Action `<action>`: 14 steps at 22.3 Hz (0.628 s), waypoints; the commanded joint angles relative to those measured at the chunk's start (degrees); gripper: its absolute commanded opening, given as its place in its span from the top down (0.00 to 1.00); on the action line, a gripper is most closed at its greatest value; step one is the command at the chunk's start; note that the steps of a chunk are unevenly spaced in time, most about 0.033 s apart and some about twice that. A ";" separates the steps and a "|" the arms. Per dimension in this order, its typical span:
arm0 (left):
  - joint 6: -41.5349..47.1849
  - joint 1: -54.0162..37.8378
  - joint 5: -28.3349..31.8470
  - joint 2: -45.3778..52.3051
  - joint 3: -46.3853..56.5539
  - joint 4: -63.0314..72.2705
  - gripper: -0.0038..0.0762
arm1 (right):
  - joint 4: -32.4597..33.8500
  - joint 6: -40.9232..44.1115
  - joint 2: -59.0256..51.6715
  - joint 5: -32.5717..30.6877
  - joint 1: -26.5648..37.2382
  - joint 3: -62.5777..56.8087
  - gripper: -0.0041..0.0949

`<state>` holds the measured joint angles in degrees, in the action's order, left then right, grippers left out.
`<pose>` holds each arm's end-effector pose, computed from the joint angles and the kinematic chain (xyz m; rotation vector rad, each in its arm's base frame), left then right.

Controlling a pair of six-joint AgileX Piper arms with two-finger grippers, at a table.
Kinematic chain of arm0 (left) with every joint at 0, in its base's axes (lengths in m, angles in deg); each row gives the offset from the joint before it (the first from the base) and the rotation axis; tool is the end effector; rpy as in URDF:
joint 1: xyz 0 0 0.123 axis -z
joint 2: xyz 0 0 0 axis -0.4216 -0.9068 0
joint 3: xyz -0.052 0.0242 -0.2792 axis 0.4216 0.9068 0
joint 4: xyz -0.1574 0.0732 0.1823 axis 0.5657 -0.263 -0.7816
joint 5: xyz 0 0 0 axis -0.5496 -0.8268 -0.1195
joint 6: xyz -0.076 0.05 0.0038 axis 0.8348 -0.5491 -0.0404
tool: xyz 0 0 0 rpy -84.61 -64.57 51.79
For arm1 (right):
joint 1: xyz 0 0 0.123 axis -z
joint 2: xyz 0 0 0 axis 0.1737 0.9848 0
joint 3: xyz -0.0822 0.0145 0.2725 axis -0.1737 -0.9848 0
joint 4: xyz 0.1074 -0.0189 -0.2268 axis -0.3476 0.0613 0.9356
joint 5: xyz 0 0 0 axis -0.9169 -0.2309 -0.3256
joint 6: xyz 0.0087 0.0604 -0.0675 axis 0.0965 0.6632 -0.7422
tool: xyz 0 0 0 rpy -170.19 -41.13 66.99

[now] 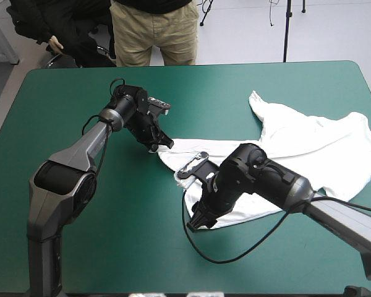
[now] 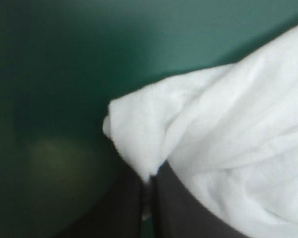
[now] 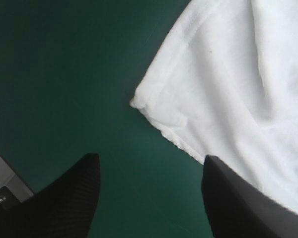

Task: Fold the cloth

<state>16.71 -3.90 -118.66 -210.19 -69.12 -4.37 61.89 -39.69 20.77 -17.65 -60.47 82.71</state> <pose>0.4193 -0.1718 0.2132 0.8904 2.8590 -0.1781 0.1842 0.2352 0.3109 -1.1805 2.6202 0.3177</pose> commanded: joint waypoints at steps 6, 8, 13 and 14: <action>0.15 0.21 -0.25 1.99 -0.69 0.01 0.97 | 1.15 0.69 4.47 6.13 -2.34 1.38 0.47; 0.15 0.21 -0.25 1.99 -0.69 0.01 0.97 | 0.89 0.99 6.70 5.48 -2.34 1.38 0.47; 0.15 0.21 -0.35 1.99 -0.69 0.01 0.97 | -0.14 0.99 10.34 6.55 -2.34 1.38 0.47; 0.15 0.21 -0.35 1.99 -0.69 0.01 0.97 | -0.95 0.99 11.29 6.55 -2.34 1.34 0.47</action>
<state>16.66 -3.90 -118.70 -210.19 -69.12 -4.37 62.29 -38.62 33.38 -11.87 -62.67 82.71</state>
